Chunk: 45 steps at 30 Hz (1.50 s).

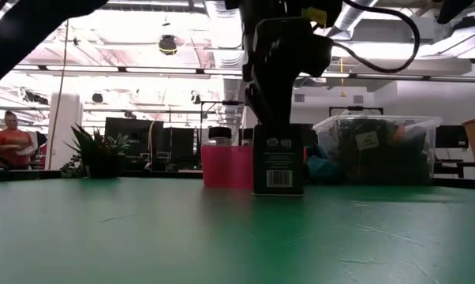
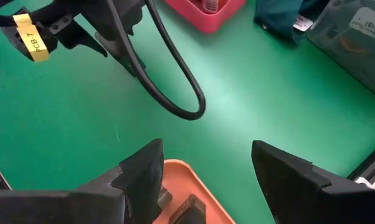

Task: Sort spices by type
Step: Put the top black seasoning can into the orange bin

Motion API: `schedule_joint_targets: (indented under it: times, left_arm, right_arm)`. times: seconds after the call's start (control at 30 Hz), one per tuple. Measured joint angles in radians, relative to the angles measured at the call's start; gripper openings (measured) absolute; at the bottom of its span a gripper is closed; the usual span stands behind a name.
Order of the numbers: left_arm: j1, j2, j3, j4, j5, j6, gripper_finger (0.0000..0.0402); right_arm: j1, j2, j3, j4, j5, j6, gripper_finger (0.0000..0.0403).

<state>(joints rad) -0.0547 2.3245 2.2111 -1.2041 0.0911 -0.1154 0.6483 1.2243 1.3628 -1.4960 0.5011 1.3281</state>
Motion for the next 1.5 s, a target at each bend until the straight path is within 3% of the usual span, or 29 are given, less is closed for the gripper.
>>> schedule_joint_targets:
  times: [0.17, 0.33, 0.53, 0.67, 0.87, 1.1, 1.27, 1.5]
  left_arm:
    - [0.003, -0.006, 0.066, -0.061, -0.054, -0.003, 0.0272]
    - [0.021, -0.098, 0.056, -0.022, -0.163, 0.0, 0.0278]
    - [0.125, -0.225, -0.071, 0.022, -0.196, -0.008, 0.0263]
    - [0.184, -0.333, -0.223, 0.111, -0.197, -0.044, 0.0261]
    - [0.196, -0.582, -0.565, 0.45, -0.275, -0.101, 0.026]
    - [0.196, -0.841, -0.876, 0.58, -0.317, -0.251, 0.026]
    - [0.195, -0.971, -0.995, 0.584, -0.358, -0.327, 0.026]
    - [0.194, -1.11, -1.055, 0.531, -0.403, -0.374, 0.026]
  right_arm:
    - [0.003, 0.0, 0.0, 0.002, 0.015, -0.003, 0.027]
    - [0.044, 0.0, 0.0, 0.051, 0.048, -0.079, 0.027]
    - [0.103, 0.0, 0.0, 0.123, 0.141, -0.172, 0.027]
    - [0.07, -0.001, -0.018, 0.213, 0.139, -0.258, 0.027]
    - [-0.095, 0.035, -0.134, 0.544, -0.028, -0.521, 0.027]
    - [-0.289, 0.194, -0.154, 0.762, -0.211, -0.855, 0.027]
    - [-0.399, 0.341, -0.146, 0.868, -0.451, -1.008, 0.0271]
    - [-0.472, 0.482, -0.037, 0.81, -0.516, -1.167, 0.0283]
